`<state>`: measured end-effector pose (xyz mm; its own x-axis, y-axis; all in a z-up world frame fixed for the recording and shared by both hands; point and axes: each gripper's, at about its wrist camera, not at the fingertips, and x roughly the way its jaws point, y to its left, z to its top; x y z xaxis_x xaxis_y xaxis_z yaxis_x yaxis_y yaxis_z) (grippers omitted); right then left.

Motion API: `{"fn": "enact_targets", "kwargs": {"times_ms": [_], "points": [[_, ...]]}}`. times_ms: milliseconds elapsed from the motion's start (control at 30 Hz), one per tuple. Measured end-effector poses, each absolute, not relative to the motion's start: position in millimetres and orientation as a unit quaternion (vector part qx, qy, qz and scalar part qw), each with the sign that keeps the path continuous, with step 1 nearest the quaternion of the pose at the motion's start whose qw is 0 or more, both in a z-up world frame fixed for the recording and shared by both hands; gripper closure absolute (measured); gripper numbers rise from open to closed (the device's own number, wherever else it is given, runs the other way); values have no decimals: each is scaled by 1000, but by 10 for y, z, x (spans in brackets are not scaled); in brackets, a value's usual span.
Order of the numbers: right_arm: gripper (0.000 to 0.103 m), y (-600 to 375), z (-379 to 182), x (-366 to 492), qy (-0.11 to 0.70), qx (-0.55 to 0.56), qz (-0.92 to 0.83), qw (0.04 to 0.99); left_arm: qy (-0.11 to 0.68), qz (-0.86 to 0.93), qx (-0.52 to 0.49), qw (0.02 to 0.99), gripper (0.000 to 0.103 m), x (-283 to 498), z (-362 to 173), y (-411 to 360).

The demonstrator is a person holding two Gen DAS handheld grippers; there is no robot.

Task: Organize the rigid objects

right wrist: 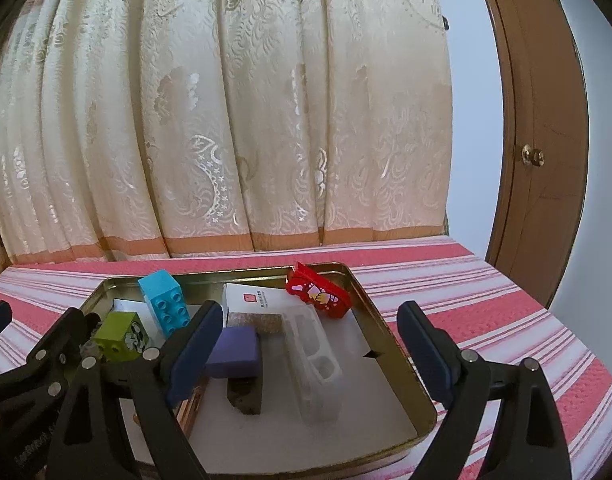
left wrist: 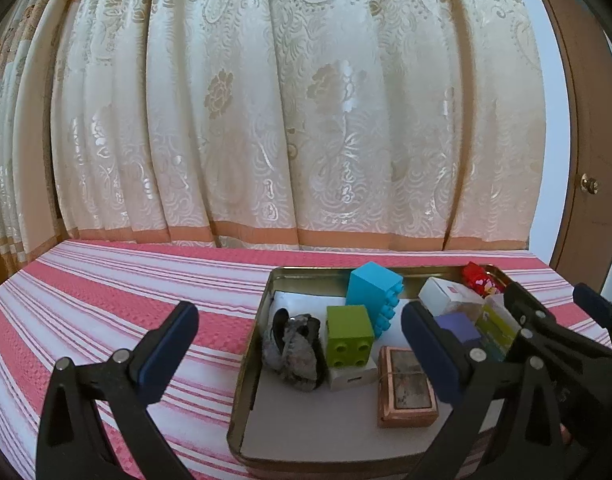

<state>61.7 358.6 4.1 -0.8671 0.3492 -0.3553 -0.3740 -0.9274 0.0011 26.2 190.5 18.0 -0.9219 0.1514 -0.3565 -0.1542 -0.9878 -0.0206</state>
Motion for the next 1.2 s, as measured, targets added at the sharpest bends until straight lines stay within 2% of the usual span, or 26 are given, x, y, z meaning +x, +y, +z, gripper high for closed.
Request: {"fn": "enact_targets", "kwargs": {"times_ms": [233, 1200], "points": [[7, 3476, 74, 761, 19, -151, 969, 193, 0, 981, -179, 79, 0, 312, 192, 1839], [6, 3370, 137, 1183, 29, -97, 975, 200, 11, 985, -146, 87, 0, 573, 242, 1734]]}}
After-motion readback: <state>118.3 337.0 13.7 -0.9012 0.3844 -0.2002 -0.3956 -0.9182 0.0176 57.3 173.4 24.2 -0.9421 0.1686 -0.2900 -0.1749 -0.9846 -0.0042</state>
